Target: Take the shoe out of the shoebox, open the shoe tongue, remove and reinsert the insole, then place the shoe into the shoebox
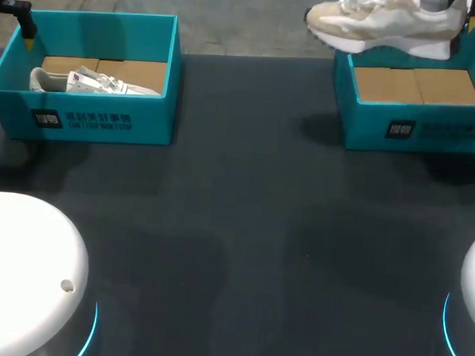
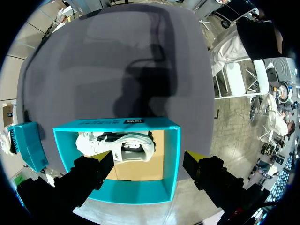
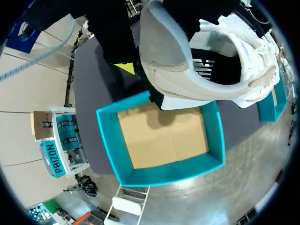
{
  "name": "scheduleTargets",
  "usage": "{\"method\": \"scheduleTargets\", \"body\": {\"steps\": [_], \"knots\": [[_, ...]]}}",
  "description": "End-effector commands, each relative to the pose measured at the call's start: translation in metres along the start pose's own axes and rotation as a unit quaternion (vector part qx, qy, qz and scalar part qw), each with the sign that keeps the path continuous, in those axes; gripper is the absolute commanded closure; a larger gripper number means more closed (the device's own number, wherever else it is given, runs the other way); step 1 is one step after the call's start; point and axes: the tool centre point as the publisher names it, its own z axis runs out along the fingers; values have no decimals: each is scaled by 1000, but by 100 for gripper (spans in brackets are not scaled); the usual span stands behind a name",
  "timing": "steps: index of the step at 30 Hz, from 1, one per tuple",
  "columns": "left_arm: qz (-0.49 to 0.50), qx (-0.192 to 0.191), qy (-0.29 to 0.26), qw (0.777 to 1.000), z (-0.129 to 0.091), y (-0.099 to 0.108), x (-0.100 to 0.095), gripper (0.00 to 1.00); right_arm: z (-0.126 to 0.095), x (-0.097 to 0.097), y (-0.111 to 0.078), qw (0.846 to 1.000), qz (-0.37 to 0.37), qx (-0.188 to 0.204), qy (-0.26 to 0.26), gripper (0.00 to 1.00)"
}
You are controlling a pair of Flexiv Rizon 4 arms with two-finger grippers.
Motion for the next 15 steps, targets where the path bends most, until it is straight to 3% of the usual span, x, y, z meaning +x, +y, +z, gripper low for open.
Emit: {"method": "scheduleTargets", "body": {"steps": [1,8,15], "knots": [[0,0,1,1000,0,-1,0,0,-1,9,-60,994,8,-111,-3,100],[0,0,1,1000,0,-1,0,0,-1,16,-101,992,42,-115,15,100],[0,0,1,1000,0,-1,0,0,-1,16,-101,992,42,-115,15,100]]}}
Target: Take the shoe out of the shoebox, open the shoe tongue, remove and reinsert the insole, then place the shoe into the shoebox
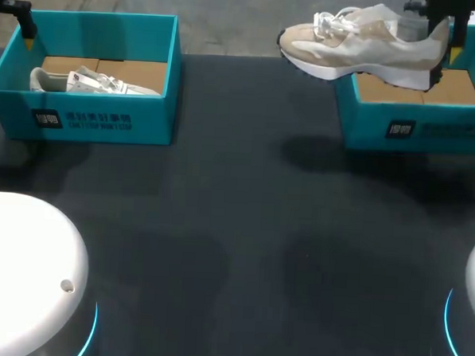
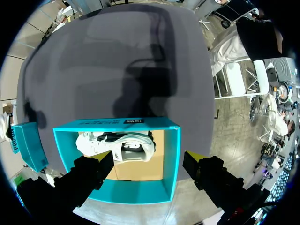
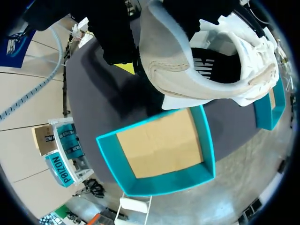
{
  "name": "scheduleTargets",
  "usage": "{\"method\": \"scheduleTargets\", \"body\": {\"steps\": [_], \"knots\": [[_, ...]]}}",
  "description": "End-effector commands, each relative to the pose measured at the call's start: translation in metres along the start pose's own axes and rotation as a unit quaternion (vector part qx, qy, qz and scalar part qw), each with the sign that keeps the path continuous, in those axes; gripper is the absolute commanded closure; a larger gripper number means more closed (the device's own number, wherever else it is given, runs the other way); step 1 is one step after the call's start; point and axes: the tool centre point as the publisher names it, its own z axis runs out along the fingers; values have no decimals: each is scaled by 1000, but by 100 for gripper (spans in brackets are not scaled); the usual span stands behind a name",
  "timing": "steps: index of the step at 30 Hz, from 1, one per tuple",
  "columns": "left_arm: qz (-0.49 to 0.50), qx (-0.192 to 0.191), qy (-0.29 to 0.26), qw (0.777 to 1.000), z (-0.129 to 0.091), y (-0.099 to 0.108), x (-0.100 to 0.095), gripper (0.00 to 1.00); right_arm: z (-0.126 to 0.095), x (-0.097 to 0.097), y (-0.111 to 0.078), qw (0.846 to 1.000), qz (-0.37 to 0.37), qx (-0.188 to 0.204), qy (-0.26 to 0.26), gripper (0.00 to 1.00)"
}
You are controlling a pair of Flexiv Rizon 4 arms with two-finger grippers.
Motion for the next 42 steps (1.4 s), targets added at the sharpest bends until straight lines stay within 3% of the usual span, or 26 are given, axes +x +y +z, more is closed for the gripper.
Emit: {"method": "scheduleTargets", "body": {"steps": [1,18,22,31,37,42], "knots": [[0,0,1,1000,0,-1,0,0,1,-5,-9,997,1,-80,8,100],[0,0,1,1000,0,-1,0,0,1,-2,-13,996,-3,-84,-1,100],[0,0,1,1000,0,-1,0,0,10,6,-40,997,-9,-73,-21,100],[0,0,1,1000,0,-1,0,0,22,23,-124,998,-6,-59,-7,100],[0,0,1,1000,0,-1,0,0,28,44,-174,998,3,-60,-3,100],[0,0,1,1000,0,-1,0,0,41,67,-204,999,3,-51,-19,100]]}}
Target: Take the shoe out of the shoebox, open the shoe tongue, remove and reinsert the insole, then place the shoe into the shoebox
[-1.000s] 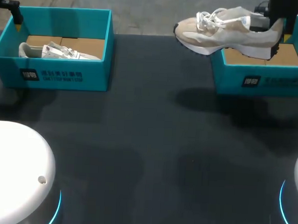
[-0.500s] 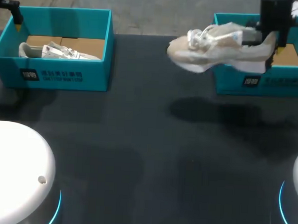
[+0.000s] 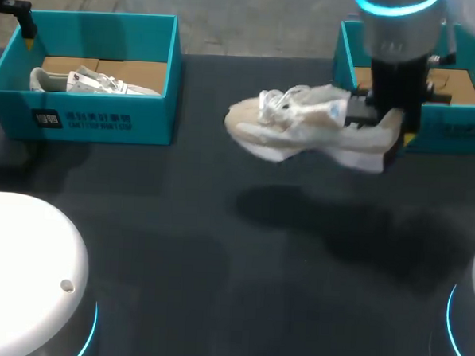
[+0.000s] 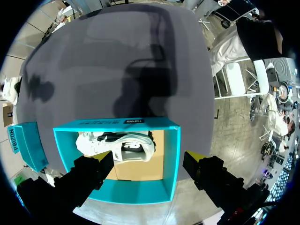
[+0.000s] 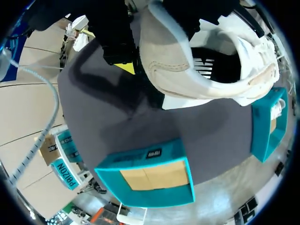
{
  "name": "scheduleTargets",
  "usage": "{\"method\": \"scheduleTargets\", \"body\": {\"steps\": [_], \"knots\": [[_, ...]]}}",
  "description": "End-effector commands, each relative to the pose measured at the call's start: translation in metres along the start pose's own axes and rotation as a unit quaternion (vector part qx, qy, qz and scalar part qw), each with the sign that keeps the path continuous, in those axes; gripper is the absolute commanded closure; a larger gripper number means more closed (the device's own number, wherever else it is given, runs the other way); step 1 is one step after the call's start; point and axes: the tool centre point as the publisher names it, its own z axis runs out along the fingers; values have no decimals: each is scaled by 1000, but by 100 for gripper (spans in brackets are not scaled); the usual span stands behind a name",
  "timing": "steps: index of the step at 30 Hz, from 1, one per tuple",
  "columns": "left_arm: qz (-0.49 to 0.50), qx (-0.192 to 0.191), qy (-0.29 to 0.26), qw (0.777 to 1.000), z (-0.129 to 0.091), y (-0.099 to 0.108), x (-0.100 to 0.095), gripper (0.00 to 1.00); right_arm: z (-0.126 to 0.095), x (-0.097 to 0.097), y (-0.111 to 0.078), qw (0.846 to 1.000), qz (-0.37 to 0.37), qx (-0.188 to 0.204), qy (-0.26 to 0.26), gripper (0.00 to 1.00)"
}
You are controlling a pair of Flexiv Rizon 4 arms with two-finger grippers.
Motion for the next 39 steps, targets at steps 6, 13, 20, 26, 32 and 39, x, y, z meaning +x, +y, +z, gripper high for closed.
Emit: {"method": "scheduleTargets", "body": {"steps": [6,13,20,26,32,39], "knots": [[0,0,1,1000,0,-1,0,0,18,45,-57,1000,-3,-3,-1,100],[0,0,1,1000,0,-1,0,0,29,66,-80,1000,-26,6,11,100],[0,0,1,1000,0,-1,0,0,30,68,-82,999,-30,4,13,100],[0,0,1,1000,0,-1,0,0,30,68,-82,999,-30,4,13,100],[0,0,1,1000,0,-1,0,0,30,68,-82,999,-30,4,13,100],[0,0,1,1000,0,-1,0,0,40,78,-98,999,-54,-2,4,100]]}}
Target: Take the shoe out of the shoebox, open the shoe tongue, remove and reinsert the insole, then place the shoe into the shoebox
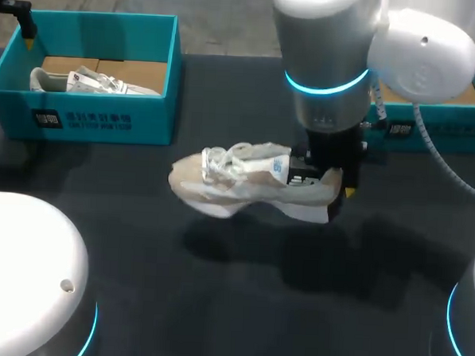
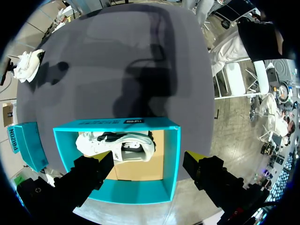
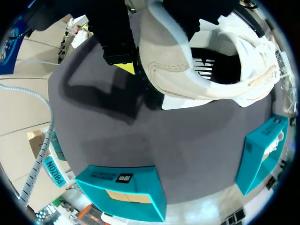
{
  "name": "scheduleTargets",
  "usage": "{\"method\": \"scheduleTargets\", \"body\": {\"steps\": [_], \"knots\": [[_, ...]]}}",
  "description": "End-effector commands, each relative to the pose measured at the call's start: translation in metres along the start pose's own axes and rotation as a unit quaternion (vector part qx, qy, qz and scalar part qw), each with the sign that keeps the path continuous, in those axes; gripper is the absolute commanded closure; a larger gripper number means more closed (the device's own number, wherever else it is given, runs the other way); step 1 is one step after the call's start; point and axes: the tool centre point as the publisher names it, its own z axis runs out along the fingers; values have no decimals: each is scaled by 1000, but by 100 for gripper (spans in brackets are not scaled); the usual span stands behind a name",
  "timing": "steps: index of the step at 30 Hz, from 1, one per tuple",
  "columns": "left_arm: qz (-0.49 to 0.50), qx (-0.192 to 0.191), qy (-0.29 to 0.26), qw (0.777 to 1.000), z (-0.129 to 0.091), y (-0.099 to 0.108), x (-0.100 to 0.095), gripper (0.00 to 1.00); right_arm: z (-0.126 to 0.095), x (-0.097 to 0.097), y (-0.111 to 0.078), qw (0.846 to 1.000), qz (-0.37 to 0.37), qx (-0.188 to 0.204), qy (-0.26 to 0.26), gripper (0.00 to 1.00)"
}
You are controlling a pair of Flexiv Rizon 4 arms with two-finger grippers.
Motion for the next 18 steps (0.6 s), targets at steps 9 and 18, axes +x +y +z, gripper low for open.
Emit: {"method": "scheduleTargets", "body": {"steps": [9,18], "knots": [[0,0,1,1000,0,-1,0,0,37,38,-37,1000,-21,11,-3,100],[0,0,1,1000,0,-1,0,0,62,62,-52,999,-37,22,19,100]]}}
